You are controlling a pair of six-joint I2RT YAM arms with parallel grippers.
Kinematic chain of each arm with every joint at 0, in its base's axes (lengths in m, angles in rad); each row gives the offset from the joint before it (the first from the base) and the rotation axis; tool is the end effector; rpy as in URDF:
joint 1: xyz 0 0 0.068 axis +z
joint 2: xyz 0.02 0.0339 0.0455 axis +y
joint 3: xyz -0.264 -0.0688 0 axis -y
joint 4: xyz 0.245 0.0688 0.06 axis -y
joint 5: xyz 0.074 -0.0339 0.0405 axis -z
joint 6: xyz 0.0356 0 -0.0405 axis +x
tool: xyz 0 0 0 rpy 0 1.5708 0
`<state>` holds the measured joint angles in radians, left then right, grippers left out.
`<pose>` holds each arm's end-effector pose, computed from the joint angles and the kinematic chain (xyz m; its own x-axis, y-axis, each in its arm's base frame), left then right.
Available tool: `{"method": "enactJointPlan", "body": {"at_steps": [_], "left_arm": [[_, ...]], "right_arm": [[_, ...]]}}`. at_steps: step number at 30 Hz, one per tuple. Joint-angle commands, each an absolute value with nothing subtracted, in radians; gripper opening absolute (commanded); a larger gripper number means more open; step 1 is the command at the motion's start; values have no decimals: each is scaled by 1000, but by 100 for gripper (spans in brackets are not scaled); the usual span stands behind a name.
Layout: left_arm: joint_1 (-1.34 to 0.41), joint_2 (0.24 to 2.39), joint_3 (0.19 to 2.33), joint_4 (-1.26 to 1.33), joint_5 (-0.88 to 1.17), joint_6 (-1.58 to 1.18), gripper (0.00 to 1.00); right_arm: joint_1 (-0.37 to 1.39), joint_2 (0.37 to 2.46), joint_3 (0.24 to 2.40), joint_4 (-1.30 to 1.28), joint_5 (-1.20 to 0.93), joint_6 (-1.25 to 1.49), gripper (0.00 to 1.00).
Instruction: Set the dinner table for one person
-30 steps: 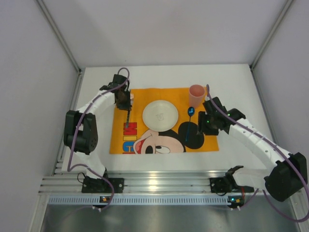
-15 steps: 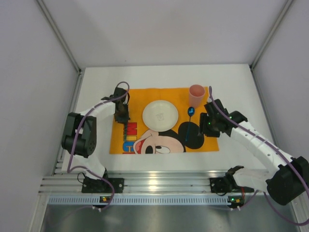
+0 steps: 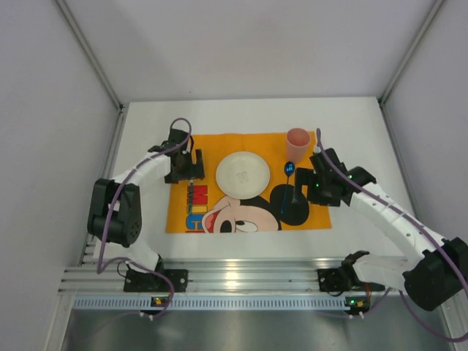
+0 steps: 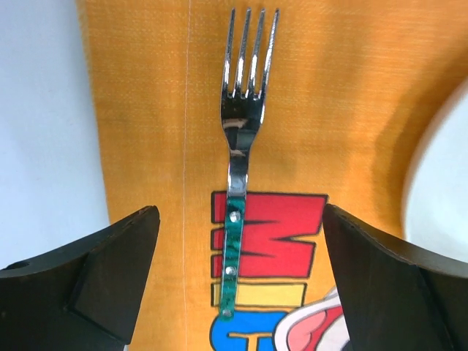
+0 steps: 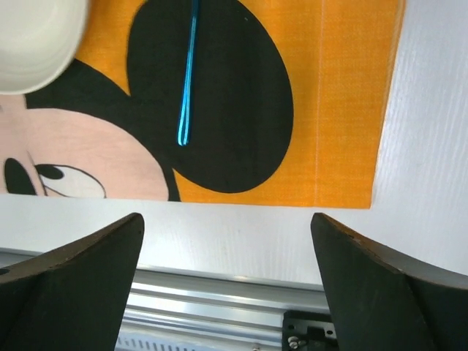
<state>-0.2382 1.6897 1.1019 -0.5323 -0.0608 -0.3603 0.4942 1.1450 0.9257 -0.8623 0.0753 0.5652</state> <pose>0.3272 -0.0772 0.1911 -0.8925 -0.1454 -0.4269 -0.1121 0.9884 -0.1024 0.1902 0.0994 0.2625 -0.8929 0.1256 -0.4324 0.0431 0.9797 0.1956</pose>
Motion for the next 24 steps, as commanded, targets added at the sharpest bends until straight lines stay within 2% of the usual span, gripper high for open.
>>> {"method": "enactJointPlan", "body": {"at_steps": [1, 6, 10, 16, 24], "left_arm": [[-242, 1524, 1160, -554, -68, -364, 98], [-244, 1318, 1128, -493, -44, -334, 98], [-244, 1096, 958, -361, -61, -330, 98], [-244, 780, 633, -155, -153, -325, 98], [-244, 658, 572, -196, -258, -325, 98]], "right_arm": [[489, 1080, 1026, -839, 60, 520, 100], [508, 905, 1106, -787, 107, 482, 100], [509, 781, 941, -761, 175, 584, 100], [508, 600, 685, -729, 95, 707, 100], [506, 540, 686, -753, 115, 721, 100]]}}
